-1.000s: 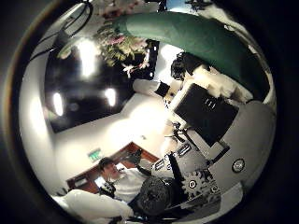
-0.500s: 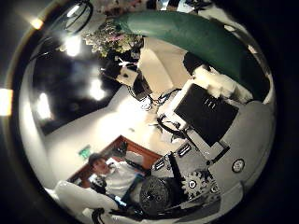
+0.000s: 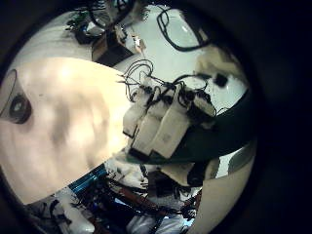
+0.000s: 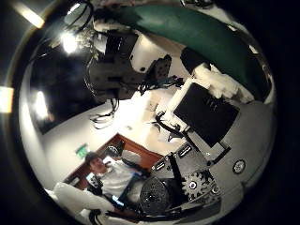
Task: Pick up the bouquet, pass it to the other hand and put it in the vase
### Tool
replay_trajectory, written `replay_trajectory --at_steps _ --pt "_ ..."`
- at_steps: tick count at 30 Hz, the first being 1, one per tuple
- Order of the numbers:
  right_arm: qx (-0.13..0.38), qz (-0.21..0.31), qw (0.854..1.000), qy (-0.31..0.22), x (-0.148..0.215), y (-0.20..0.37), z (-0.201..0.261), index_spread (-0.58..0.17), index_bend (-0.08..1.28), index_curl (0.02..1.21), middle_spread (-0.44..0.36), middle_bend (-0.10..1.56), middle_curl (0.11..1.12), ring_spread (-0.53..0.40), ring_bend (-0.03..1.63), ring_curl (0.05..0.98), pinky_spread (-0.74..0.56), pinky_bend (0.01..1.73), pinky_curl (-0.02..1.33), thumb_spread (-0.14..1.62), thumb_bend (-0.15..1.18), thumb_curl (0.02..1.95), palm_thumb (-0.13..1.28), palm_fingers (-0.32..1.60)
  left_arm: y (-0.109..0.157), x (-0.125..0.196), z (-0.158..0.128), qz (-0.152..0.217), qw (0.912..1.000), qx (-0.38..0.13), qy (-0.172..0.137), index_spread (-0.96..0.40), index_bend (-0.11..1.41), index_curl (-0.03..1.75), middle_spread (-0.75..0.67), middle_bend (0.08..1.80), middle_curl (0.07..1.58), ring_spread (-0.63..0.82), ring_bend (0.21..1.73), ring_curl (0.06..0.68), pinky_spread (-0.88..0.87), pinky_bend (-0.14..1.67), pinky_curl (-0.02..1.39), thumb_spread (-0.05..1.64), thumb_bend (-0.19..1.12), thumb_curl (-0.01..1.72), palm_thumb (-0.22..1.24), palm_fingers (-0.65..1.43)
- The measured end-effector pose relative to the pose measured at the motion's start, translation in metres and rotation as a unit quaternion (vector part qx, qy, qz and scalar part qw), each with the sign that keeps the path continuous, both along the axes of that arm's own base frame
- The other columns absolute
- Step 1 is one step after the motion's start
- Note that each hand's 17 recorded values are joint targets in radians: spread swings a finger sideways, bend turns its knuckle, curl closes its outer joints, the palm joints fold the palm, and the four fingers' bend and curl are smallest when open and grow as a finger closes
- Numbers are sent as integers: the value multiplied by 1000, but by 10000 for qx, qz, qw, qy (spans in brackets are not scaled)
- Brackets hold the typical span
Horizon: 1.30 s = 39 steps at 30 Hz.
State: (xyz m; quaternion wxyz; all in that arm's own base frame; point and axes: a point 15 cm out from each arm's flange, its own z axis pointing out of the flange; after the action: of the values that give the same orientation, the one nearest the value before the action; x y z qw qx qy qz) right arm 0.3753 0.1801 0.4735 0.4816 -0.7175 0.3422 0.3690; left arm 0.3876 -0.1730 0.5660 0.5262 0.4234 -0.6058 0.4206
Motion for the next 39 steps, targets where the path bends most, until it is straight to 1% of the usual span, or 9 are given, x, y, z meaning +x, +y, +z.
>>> replay_trajectory --at_steps 6,10,18,19,22,25,29,32,39 --pt "-9 -109 9999 25 3 -2 -1 -216 1196 824 -127 1369 740 -182 1468 633 -229 1181 947 831 -45 1273 1061 1128 -6 1 15 364 9987 -209 -274 -486 755 738 -426 1053 854 -412 1359 499 -419 1452 359 1048 81 529 841 1206" --pt "40 -259 9996 128 8 -13 -5 -236 1059 800 -140 1279 713 -192 1414 605 -281 1137 890 893 -43 1123 958 1027 0 1 20 509 9974 -165 -482 -540 846 822 -455 1123 893 -415 1414 528 -425 1518 409 1042 62 570 864 1160" --pt "21 -601 9979 228 16 -36 -8 -287 668 734 -151 1067 663 -221 1325 566 -418 1049 806 972 -28 904 898 485 9 3 31 859 9900 216 -1101 -588 896 927 -480 1176 924 -399 1481 555 -422 1553 474 1044 23 630 887 1117" --pt "11 -644 9976 244 17 -39 -9 -292 624 714 -141 992 641 -217 1296 556 -390 1016 799 977 -27 884 896 317 9 3 34 910 9887 248 -1167 -592 898 937 -482 1181 926 -400 1482 556 -422 1554 480 1047 20 636 890 1110" --pt "-9 -724 9970 274 18 -45 -9 -288 589 680 -106 865 595 -184 1211 532 -259 921 787 989 -25 830 893 88 13 5 43 1081 9830 368 -1437 -600 895 959 -485 1188 928 -399 1486 558 -421 1553 495 1051 10 649 898 1104" --pt "-15 -841 9959 319 22 -54 -11 -279 527 616 -59 740 533 -119 1091 474 -92 876 738 995 -29 782 880 -12 20 8 52 1233 9769 476 -1679 -610 887 986 -487 1193 930 -397 1491 559 -421 1547 513 1054 -4 668 902 1099" --pt "-31 -871 9956 344 22 -56 -11 -280 455 543 -17 612 465 -25 935 397 129 791 663 998 -25 733 873 -43 28 9 63 1426 9703 519 -1884 -620 876 1012 -489 1196 930 -396 1493 559 -422 1538 532 1058 -7 685 909 1097" --pt "-30 -922 9951 366 23 -60 -11 -285 404 505 10 539 429 40 840 356 239 729 612 999 -23 702 871 -42 47 11 79 1695 9599 584 -2154 -629 869 1029 -489 1196 930 -396 1494 559 -424 1530 545 1059 -9 695 909 1097" --pt "-95 -966 9946 380 23 -66 -13 -295 319 442 35 433 378 106 728 300 353 621 513 1000 -22 649 874 36 81 15 98 2191 9383 790 -2557 -645 848 1062 -489 1199 930 -395 1492 558 -427 1510 573 1069 -9 712 901 1100"
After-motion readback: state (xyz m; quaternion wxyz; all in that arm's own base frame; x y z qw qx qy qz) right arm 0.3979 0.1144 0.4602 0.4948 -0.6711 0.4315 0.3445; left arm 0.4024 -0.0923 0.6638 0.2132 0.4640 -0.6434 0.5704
